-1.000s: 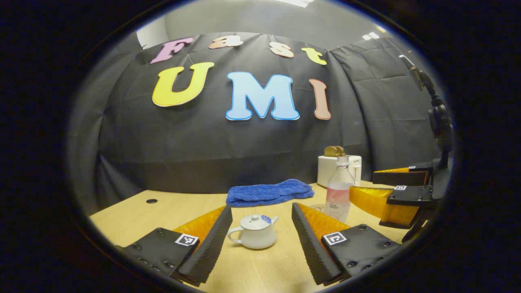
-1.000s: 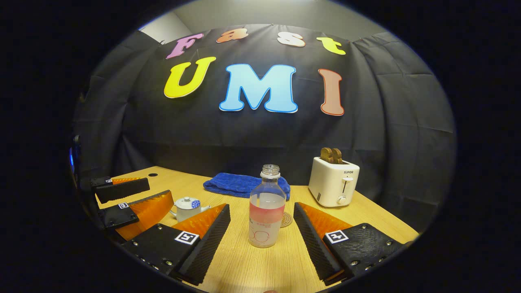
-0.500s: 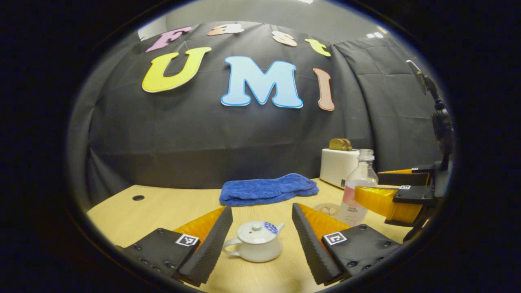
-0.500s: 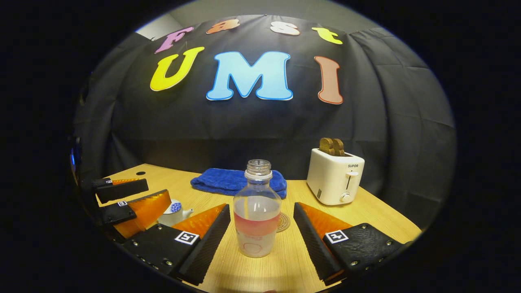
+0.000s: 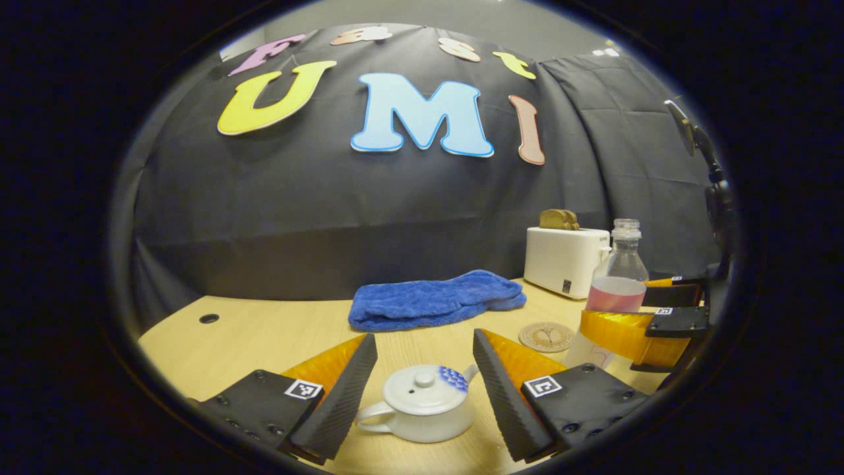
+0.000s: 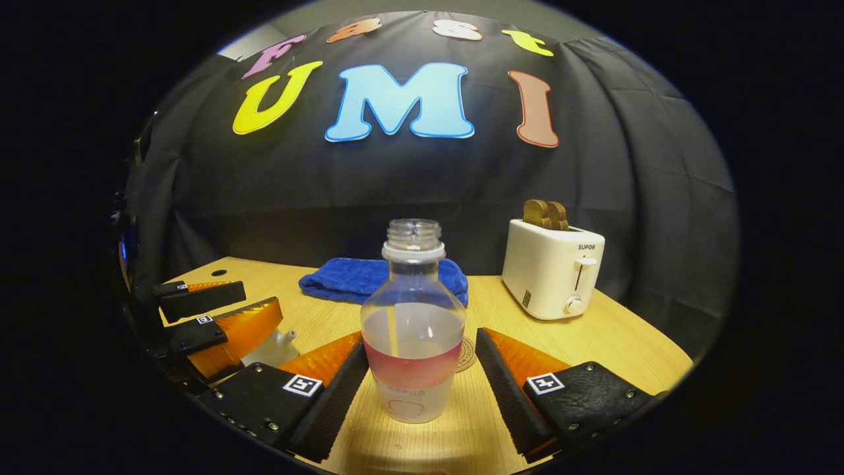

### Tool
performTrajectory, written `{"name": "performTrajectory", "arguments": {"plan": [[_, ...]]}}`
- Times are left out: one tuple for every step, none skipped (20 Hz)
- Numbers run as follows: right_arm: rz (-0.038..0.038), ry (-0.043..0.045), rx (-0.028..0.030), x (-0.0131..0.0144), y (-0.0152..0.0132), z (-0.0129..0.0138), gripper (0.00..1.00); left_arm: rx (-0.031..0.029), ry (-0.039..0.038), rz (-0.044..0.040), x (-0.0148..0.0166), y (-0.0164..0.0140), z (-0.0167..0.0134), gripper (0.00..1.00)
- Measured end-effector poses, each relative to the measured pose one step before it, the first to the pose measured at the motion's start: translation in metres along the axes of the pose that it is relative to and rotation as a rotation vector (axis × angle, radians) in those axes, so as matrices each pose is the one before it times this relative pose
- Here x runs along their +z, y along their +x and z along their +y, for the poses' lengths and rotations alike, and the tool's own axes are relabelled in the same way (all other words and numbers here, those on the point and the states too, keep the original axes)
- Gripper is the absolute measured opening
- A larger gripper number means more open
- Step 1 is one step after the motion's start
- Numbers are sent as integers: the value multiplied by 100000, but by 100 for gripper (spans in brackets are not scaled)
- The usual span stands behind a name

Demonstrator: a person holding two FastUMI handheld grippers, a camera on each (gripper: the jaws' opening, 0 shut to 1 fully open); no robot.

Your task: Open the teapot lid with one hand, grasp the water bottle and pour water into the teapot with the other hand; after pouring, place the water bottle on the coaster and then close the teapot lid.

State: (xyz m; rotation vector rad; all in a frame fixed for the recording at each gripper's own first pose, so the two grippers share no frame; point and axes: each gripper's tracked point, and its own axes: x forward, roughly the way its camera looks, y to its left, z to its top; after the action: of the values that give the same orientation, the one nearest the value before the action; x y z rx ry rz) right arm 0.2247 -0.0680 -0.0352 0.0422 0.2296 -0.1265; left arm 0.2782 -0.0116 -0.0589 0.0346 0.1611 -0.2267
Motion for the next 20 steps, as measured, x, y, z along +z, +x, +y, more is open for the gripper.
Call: {"name": "performTrajectory", "arguments": {"plan": [[782,-521,-189,-300,-54,23,97,-658,-424,918,-421,-58,-170,96],[348,-880,-174,-134,10,33,97,-944,-607,376,-32,-83,-209,96],[193,-1045,-324,-170,-12,-5,97,-240,-503,-19,30,-87,22,96],[289,-773,-331,-87,58,9,97,-19,-227,105,16,-20,31,88],[318,-370,57,-301,95,3,97,254,-114,116,-192,-98,-18,84],[411,136,134,-129,36,78,97,466,283,459,-49,62,116,80],[372,291,22,-76,74,-53,97,-354,51,705,-268,-32,-87,80],[457,296,267,-180,27,-44,98,160,240,1090,-240,-17,-57,79],[466,383,325,-62,1,-20,98,260,542,451,-228,-5,75,79],[291,460,233,-177,69,29,98,2100,788,-493,309,-208,448,80],[762,421,251,-166,103,42,97,76,-96,-215,-74,-37,47,64],[901,649,218,-314,80,-5,97,-580,-260,71,104,24,-82,48],[740,648,418,-157,133,45,97,2,37,-38,-131,90,-51,55],[959,549,405,-306,116,80,97,2,410,253,-16,-16,-23,54],[1124,463,295,-329,124,32,97,25,857,89,-64,72,-69,53],[637,513,243,-112,139,35,98,77,995,51,31,0,-62,51],[344,274,457,-128,74,51,97,189,1057,-131,-85,0,36,50],[98,-10,-224,-102,35,22,97,300,836,2,77,-4,8,48],[-127,-85,-30,139,-88,83,96,304,655,207,-20,-12,-41,48],[-236,77,37,-110,86,-61,92,1206,1037,-235,189,-156,358,48]]}}
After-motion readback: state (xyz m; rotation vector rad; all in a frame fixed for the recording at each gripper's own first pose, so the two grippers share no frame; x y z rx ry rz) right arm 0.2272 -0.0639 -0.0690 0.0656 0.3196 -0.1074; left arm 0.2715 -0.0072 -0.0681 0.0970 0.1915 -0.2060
